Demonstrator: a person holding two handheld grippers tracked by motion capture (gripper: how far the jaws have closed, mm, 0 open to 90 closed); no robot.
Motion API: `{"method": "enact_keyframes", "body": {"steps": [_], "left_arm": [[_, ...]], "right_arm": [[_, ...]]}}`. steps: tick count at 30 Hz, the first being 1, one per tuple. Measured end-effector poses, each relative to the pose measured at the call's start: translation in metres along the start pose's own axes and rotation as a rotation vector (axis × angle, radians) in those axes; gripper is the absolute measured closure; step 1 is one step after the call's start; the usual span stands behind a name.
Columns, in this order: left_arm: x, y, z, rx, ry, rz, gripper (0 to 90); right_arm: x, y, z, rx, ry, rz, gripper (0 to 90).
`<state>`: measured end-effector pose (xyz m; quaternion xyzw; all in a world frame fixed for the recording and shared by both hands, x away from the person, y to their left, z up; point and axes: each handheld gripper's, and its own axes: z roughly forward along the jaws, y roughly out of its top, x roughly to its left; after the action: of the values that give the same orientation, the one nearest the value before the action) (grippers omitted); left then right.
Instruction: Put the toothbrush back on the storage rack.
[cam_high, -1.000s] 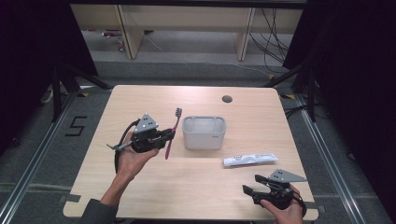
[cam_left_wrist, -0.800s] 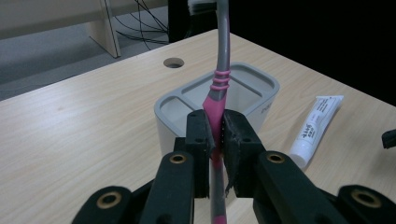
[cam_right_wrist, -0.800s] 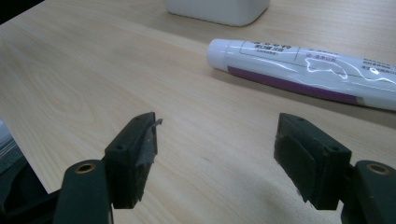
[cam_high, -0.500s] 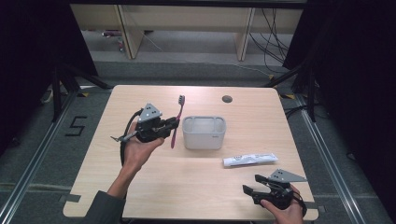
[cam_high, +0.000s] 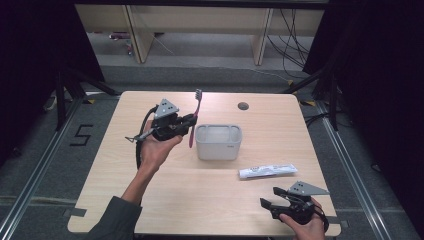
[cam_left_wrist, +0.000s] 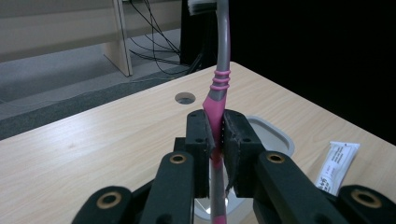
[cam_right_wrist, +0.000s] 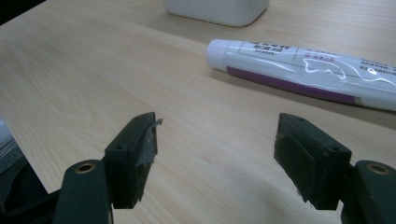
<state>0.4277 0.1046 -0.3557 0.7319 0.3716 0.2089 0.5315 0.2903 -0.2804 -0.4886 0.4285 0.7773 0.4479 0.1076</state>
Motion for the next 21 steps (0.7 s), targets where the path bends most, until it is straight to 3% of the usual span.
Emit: {"method": "enact_keyframes", "body": {"steps": [13, 21], "left_arm": [[0.001, 0.017, 0.025, -0.015, 0.033, -0.011, 80.4], [0.003, 0.015, 0.045, -0.003, 0.049, -0.012, 80.4]], "right_arm": [[-0.001, -0.001, 0.000, 0.002, -0.005, -0.014, 30.6], [-0.001, -0.001, 0.000, 0.004, 0.001, -0.006, 30.6]]}}
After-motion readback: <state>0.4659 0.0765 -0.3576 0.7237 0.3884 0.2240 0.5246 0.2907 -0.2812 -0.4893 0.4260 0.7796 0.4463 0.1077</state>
